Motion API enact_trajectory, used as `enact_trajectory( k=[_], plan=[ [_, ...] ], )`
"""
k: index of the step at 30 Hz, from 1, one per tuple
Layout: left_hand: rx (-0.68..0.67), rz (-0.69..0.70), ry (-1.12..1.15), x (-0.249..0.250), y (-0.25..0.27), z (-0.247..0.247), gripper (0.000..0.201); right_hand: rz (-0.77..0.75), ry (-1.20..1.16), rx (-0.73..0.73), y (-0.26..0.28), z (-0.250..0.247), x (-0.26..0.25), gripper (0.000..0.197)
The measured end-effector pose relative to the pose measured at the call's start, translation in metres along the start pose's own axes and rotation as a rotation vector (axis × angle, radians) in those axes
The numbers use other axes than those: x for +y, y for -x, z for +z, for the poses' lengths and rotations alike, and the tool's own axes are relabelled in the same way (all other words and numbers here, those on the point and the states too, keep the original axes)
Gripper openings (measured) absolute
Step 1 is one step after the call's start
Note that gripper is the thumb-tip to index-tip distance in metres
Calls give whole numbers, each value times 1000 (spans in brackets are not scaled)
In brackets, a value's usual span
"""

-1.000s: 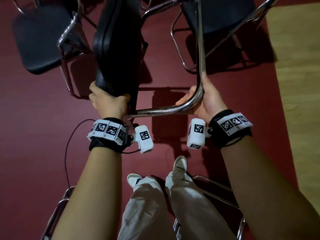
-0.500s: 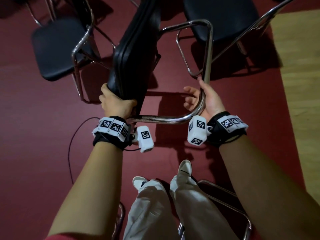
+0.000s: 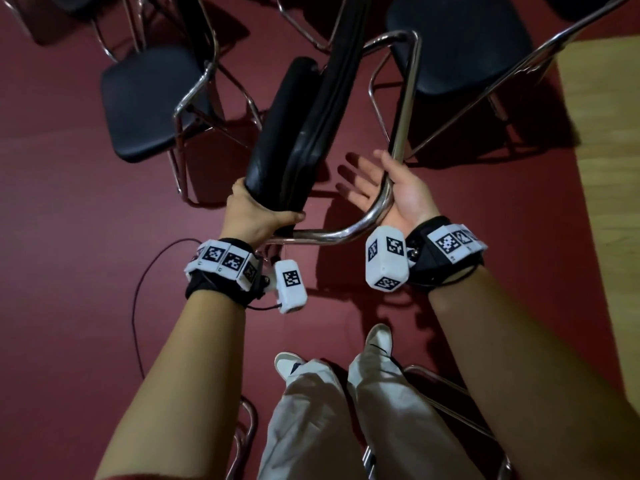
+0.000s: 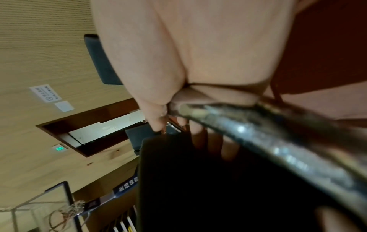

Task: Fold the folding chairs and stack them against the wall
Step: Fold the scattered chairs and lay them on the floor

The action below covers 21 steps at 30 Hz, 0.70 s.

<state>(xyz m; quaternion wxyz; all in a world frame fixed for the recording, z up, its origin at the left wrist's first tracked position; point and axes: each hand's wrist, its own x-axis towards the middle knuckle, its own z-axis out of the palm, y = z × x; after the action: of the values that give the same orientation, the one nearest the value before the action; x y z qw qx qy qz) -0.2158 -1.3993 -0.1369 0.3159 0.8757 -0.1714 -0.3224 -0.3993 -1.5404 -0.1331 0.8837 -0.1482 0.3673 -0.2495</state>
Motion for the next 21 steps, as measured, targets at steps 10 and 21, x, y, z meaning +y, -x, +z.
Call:
enact_trajectory(
  k=[10,21],
  plan=[
    [-191,-36,140,31,16,20,38,15,74,35,24,-5,-29,62],
    [-155,-83,123,35,25,35,64,-4,133,131,28,-6,-23,67]
  ],
)
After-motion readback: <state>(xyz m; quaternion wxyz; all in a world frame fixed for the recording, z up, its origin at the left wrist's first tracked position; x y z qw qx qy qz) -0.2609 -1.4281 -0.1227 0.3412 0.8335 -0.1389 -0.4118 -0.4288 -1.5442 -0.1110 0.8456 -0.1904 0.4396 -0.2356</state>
